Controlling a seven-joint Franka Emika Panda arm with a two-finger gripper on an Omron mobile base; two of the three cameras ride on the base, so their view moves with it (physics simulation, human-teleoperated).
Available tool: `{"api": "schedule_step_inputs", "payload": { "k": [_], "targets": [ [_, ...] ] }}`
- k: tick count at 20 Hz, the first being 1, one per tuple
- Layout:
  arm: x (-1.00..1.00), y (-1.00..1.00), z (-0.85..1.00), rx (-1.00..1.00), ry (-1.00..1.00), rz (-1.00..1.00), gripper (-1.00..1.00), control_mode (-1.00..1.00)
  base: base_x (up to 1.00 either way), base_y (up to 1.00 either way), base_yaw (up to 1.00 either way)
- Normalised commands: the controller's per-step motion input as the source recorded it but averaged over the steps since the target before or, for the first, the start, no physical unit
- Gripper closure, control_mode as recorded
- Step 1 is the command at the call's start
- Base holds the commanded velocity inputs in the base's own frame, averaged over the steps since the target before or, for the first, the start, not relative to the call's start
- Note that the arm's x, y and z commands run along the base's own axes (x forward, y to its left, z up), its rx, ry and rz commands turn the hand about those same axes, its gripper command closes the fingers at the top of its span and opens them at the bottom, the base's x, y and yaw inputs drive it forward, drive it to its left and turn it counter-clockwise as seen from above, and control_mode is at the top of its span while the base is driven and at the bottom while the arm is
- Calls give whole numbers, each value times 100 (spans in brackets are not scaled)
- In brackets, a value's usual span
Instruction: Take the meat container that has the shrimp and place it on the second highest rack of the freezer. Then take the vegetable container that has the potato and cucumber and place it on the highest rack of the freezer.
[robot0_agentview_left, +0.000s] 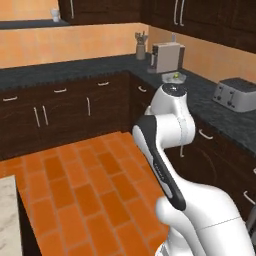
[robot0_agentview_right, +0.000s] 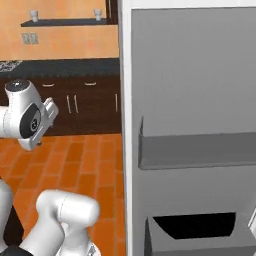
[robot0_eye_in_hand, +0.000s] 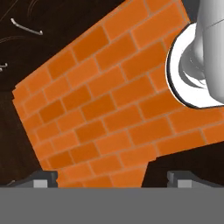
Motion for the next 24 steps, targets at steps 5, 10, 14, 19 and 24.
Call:
{"api": "schedule_step_inputs", "payload": {
  "k": [5, 10, 14, 19, 24],
  "targets": [
    [0, 0, 0, 0, 0, 0, -100, 100, 100, -24, -16],
    [0, 0, 0, 0, 0, 0, -100, 100, 100, -2, -27],
    [0, 0, 0, 0, 0, 0, -100, 100, 100, 29, -44],
    [0, 0, 0, 0, 0, 0, -100, 100, 100, 63, -56],
    [0, 0, 0, 0, 0, 0, -100, 100, 100, 90, -63]
  ]
}}
